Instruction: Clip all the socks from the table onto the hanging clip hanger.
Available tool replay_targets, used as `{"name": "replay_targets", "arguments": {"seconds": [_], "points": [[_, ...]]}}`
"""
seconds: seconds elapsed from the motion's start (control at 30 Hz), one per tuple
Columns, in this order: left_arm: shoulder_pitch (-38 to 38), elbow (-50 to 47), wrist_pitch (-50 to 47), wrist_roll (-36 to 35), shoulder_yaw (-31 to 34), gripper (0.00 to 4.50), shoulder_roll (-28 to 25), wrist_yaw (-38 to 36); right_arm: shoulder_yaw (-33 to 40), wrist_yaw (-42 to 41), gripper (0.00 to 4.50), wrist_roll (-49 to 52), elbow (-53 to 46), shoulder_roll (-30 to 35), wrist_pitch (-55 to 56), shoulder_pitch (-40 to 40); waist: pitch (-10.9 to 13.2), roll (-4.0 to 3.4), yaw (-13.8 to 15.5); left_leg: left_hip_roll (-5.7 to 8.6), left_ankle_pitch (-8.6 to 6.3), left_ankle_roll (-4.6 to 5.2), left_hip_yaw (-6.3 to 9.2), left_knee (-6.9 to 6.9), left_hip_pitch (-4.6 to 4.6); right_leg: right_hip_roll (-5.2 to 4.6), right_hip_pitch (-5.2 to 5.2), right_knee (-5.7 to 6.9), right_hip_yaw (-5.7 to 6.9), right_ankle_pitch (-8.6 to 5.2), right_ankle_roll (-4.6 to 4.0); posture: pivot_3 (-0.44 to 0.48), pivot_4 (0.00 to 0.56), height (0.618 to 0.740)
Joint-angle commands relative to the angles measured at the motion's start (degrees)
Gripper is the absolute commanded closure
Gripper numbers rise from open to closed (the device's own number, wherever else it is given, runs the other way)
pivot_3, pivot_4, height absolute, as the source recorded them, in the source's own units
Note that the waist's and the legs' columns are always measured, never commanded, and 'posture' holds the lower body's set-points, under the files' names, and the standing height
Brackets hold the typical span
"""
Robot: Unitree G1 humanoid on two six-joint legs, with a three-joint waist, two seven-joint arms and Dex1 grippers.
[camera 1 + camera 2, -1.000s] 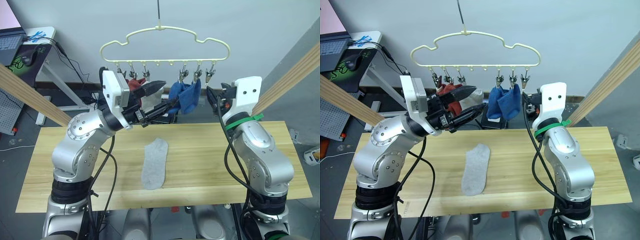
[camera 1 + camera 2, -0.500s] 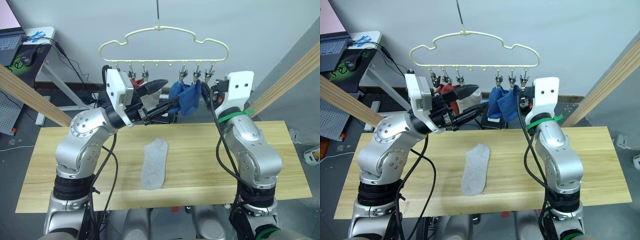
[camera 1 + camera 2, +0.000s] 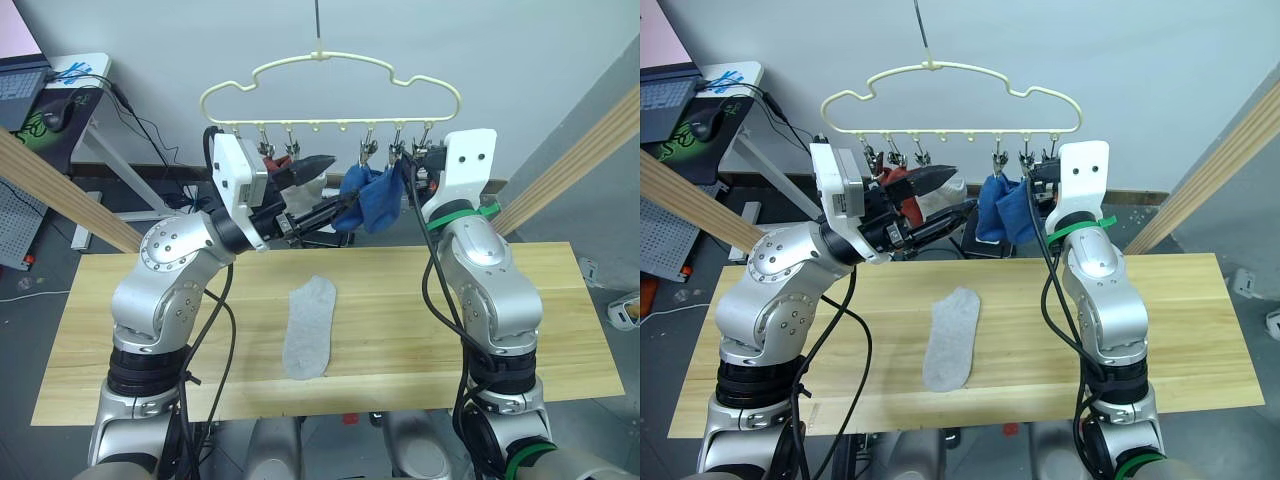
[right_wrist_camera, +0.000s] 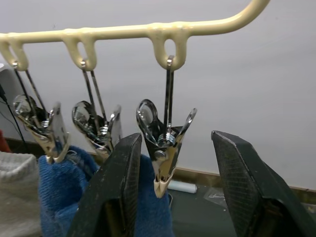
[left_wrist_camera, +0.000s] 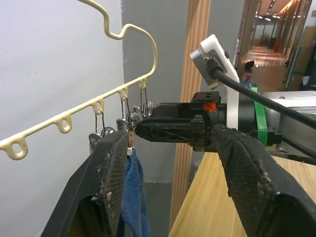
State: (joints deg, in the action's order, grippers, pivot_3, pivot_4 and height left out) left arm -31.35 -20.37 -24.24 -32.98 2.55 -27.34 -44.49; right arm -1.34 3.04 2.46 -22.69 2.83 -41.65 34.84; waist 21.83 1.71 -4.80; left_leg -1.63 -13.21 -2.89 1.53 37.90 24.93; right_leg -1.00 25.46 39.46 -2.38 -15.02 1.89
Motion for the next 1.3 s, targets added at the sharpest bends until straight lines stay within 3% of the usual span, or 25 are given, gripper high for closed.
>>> {"name": "replay_targets", "arguments": {"seconds": [0.03, 0.93, 1.3], "points": [[-0.51, -1.81, 1.16, 0.11, -0.36, 1.57, 0.02, -0.12, 0.05, 1.19, 2.18, -1.04, -0.85, -0.93, 2.41, 1.14, 0.0, 0.0, 0.0, 0.0, 0.0, 0.0, 0.0, 0.0, 0.0, 0.0, 0.0, 0.0, 0.0, 0.0, 0.0, -0.103, 0.342, 0.74], [0.39, -2.59, 0.85, 0.4, -0.59, 1.57, -0.02, 0.48, 0.88, 2.47, 2.18, -1.35, 6.23, -7.5, 5.9, 7.4, 0.0, 0.0, -0.01, 0.0, 0.0, 0.0, 0.01, 0.02, 0.0, -0.02, 0.01, 0.06, 0.01, 0.01, -0.01, -0.088, 0.342, 0.74], [0.72, -2.78, 0.84, 0.5, -0.82, 1.57, 0.0, 0.43, 2.05, 6.36, 2.18, -1.76, 3.65, -10.45, 2.12, 7.53, 0.0, 0.0, 0.0, -0.01, 0.0, 0.0, 0.02, 0.02, 0.0, -0.03, 0.01, 0.08, 0.02, 0.01, -0.02, -0.093, 0.345, 0.74]]}}
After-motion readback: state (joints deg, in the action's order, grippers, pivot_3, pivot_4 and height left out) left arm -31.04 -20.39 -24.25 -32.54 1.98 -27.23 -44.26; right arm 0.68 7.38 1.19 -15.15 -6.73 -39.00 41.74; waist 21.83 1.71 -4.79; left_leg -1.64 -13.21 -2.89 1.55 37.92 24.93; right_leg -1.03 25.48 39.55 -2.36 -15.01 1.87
